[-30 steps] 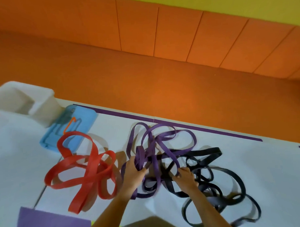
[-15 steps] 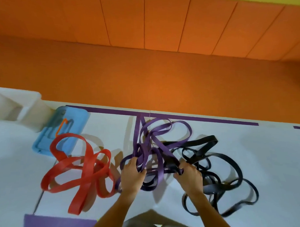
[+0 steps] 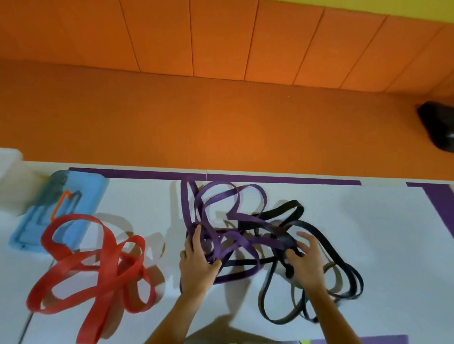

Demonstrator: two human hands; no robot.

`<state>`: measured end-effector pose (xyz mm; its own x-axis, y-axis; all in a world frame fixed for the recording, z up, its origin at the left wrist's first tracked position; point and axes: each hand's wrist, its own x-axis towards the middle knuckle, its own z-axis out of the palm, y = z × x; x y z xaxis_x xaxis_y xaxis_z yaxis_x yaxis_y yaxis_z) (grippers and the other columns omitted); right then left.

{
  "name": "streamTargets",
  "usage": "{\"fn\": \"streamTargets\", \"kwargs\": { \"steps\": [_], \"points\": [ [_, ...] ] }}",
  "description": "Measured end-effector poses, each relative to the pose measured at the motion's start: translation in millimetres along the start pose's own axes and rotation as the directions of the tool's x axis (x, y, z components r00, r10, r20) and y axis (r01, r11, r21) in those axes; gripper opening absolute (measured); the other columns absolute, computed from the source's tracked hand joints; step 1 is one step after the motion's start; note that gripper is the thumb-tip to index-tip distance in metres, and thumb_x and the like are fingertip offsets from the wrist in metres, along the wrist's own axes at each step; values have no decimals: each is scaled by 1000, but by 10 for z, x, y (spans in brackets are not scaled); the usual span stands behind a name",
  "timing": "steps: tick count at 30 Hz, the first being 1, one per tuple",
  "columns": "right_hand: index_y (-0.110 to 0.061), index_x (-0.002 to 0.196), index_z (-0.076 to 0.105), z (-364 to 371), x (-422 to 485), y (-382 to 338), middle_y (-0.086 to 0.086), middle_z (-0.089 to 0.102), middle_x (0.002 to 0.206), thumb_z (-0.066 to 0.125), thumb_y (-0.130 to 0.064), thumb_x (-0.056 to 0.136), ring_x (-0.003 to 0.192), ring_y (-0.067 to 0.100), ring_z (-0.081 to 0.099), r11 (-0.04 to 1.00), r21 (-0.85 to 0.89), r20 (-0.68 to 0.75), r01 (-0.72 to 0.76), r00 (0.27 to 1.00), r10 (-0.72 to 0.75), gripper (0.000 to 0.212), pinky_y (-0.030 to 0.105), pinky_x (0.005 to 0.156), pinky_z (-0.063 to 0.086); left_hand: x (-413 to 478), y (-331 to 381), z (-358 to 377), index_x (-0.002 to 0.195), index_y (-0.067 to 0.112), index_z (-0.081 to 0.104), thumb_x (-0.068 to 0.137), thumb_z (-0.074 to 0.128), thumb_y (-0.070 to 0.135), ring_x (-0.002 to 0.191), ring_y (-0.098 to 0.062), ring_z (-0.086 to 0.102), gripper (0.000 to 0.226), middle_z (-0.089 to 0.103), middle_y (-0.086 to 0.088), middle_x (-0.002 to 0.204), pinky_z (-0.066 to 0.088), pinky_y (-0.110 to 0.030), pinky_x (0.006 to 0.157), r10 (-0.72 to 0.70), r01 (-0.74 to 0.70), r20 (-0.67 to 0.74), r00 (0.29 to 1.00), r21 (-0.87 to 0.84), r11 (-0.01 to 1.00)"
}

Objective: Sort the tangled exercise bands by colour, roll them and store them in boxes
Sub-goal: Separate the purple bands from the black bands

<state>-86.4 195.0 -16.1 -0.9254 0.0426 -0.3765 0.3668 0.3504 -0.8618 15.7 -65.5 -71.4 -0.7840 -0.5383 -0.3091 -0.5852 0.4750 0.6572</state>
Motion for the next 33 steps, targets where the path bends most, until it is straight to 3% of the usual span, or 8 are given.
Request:
{"fn": "streamTargets", "kwargs": {
  "steps": [3, 7, 13, 16, 23, 26, 29, 33],
  "points": [
    [-30, 135, 52, 213, -77, -45, 10, 78, 109, 63, 10, 93, 77, 25, 76, 997, 73, 253, 33, 966, -51, 58, 31, 63, 60, -25, 112, 92, 157, 41, 32, 73, 71, 62, 162, -39, 0, 95, 4, -7, 177, 5, -65, 127, 108, -130, 92, 990, 275, 953],
    [-27, 137, 54, 400, -129, -35, 13, 76, 116, 68, 3, 85, 90, 32, 76, 983, 162, 392, -88, 920, 18, 62, 38, 73, 62, -29, 313, 213, 148, 40, 40, 77, 64, 69, 161, -27, -20, 81, -14, 3, 176, -9, -62, 127, 189, -246, 219, 957, 271, 931],
    [-36, 131, 63, 311, -130, -23, 29, 69, 98, 87, -36, 81, 66, 25, 64, 989, 133, 513, -71, 858, -8, 55, 31, 60, 56, -61, 534, 315, 130, 29, 62, 89, 63, 56, 162, -22, 7, 49, 17, 7, 174, 16, -56, 129, 305, -351, 260, 916, 153, 924],
    [-39, 127, 67, 243, -181, -39, 17, 76, 104, 86, -25, 86, 66, 18, 67, 994, 107, 505, -29, 863, -29, 47, 25, 60, 57, -71, 522, 293, 128, 29, 69, 92, 66, 55, 157, -21, 23, 45, 32, 7, 166, 28, -50, 123, 358, -390, 202, 912, 147, 909],
    [-18, 108, 75, 155, -177, -122, 6, 75, 95, 69, -10, 98, 64, 10, 69, 996, 31, 4, 78, 997, -79, 14, 18, 64, 58, -12, 342, 111, 95, 11, 68, 87, 78, 43, 109, -20, 65, 34, 60, 0, 124, 56, -38, 90, 441, -457, 133, 888, 139, 879],
    [-17, 105, 75, 138, -135, -170, 3, 74, 98, 68, -11, 99, 75, 8, 71, 993, 80, -82, 87, 993, -81, 11, 14, 68, 57, 24, 216, 2, 100, 14, 69, 90, 72, 56, 118, -19, 63, 44, 62, 3, 130, 52, -37, 99, 429, -465, 194, 882, 226, 856],
    [-20, 105, 77, 191, -128, -188, 2, 74, 105, 66, -13, 100, 92, 7, 72, 982, 105, 47, 158, 985, -164, 14, 13, 78, 56, -5, 224, -49, 109, 29, 71, 84, 60, 79, 141, -13, 45, 57, 52, 14, 144, 32, -43, 121, 390, -470, 287, 875, 314, 825],
    [-20, 109, 76, 428, -161, -174, 14, 75, 110, 67, -14, 100, 99, 30, 73, 996, 82, 359, 27, 932, -55, 14, 47, 85, 60, -50, 317, -38, 126, 36, 69, 96, 33, 79, 156, -25, 26, 64, 35, 6, 166, 19, -57, 126, 254, -346, 251, 934, 463, 816]
  ]
}}
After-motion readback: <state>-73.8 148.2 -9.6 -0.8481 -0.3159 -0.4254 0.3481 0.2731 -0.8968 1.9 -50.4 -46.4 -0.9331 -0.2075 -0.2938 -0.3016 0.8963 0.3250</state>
